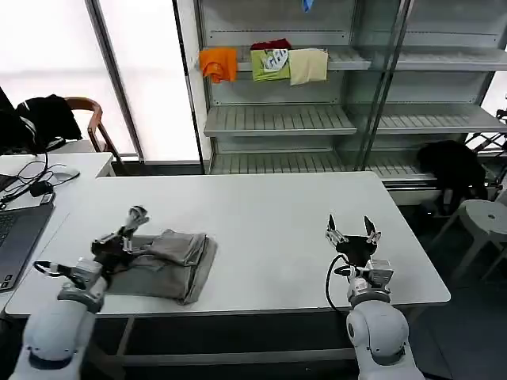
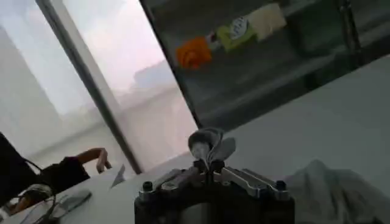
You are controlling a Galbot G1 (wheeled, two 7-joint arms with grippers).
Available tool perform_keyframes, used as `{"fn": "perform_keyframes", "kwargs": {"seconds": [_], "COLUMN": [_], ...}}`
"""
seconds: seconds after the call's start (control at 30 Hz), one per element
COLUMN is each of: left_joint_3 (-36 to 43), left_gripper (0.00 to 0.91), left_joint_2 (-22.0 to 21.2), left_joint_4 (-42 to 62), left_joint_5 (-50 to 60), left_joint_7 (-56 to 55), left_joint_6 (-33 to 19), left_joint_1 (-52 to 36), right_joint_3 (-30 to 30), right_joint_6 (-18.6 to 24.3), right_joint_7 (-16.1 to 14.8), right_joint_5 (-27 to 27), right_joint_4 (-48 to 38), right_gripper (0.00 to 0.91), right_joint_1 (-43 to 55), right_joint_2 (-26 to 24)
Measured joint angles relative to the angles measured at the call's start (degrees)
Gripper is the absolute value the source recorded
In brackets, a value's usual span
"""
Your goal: Fold and organize the clothes.
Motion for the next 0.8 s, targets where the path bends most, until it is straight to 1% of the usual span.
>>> {"fn": "perform_keyframes", "kwargs": {"seconds": [0.17,0.4,0.43,0.47,0.8], "left_joint_3": [4.85,9.43,9.93,10.38,14.69], "left_gripper": [0.02,0.02,0.081,0.907,0.907], "left_joint_2": [-2.63,-5.44,-5.78,-6.09,-9.29], "left_joint_4": [0.05,1.27,1.44,1.64,4.68], "left_joint_5": [0.97,1.26,1.39,1.55,2.93], "left_joint_7": [-1.83,-3.65,-3.8,-4.0,-5.81], "left_joint_6": [1.26,2.39,2.48,2.57,3.09], "left_joint_1": [-0.31,-1.01,-1.09,-1.21,-2.06], "right_joint_3": [-0.47,-0.29,-0.27,-0.25,-0.08], "right_joint_6": [0.31,0.57,0.65,0.73,1.24], "right_joint_7": [-0.13,-0.21,-0.24,-0.22,-0.39], "right_joint_5": [-1.55,-2.62,-2.76,-2.89,-3.89], "right_joint_4": [-0.65,-0.99,-1.05,-1.14,-1.77], "right_gripper": [0.907,0.907,0.907,0.907,0.907], "right_joint_1": [-0.13,-0.27,-0.31,-0.35,-0.82], "right_joint_2": [0.55,0.41,0.42,0.45,0.72]}}
